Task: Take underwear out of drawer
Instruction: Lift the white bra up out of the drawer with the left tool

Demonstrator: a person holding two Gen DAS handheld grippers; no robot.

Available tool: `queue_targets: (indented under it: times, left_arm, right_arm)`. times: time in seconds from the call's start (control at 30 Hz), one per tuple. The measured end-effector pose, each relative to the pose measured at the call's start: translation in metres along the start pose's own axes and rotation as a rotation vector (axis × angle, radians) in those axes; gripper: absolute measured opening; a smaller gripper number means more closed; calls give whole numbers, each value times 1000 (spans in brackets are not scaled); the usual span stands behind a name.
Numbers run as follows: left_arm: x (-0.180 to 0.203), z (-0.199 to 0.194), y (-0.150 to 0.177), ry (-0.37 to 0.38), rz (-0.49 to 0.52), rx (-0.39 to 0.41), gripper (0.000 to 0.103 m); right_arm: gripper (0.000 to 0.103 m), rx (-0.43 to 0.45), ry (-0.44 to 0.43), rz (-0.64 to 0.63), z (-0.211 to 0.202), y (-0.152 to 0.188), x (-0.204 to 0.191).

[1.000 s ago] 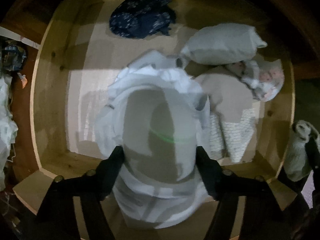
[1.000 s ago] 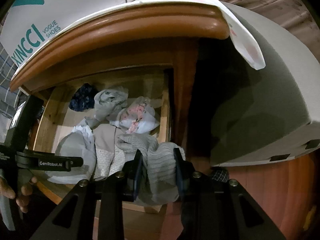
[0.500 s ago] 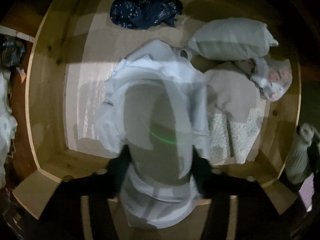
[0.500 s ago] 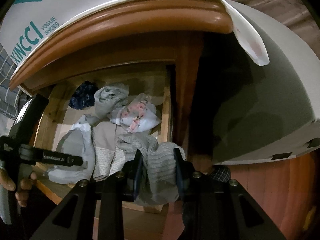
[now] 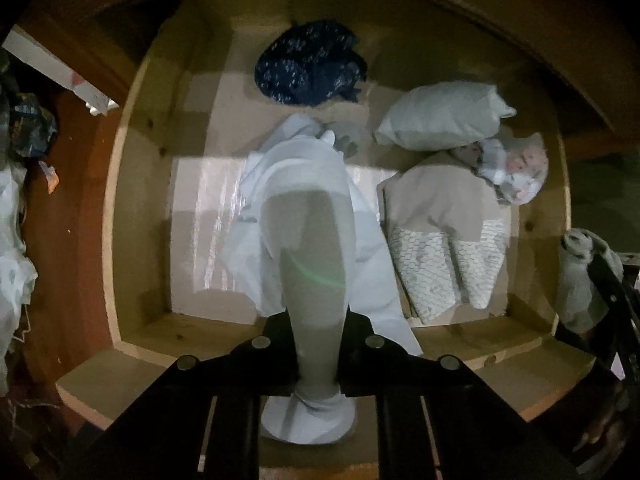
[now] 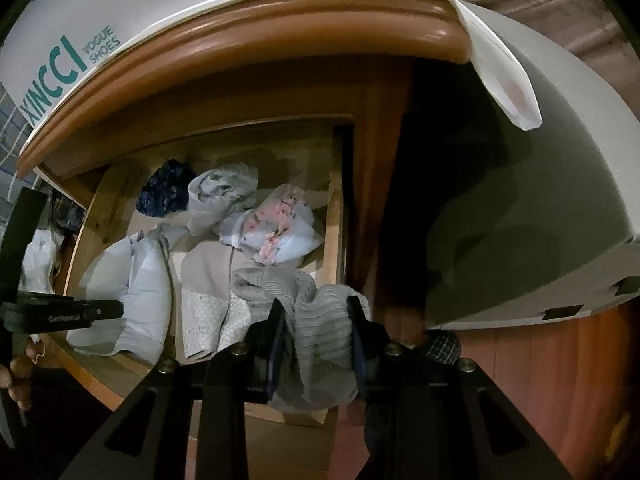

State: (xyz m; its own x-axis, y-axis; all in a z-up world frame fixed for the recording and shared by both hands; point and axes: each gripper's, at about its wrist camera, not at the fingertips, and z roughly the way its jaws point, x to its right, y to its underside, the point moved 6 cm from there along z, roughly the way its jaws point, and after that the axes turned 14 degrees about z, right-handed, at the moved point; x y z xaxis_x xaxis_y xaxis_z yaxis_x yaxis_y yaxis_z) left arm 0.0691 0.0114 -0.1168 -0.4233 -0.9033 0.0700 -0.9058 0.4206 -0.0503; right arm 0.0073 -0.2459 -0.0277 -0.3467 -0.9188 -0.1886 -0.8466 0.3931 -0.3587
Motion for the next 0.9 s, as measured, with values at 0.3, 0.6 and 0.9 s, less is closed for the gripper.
queue_targets:
  times: [0.3,0.6,0.9]
  left_arm:
    - [8,-37,12,-27,53,91,12]
    - [13,-86,24,-47,94,199,12]
    - [2,-129,40,-63,87,299,12]
  right_arm:
    - [28,29,10,-21,-3,0,-3]
    - [28,36,30,-12,-5,0,-1]
    - [28,52,64,16,-3,-4,4]
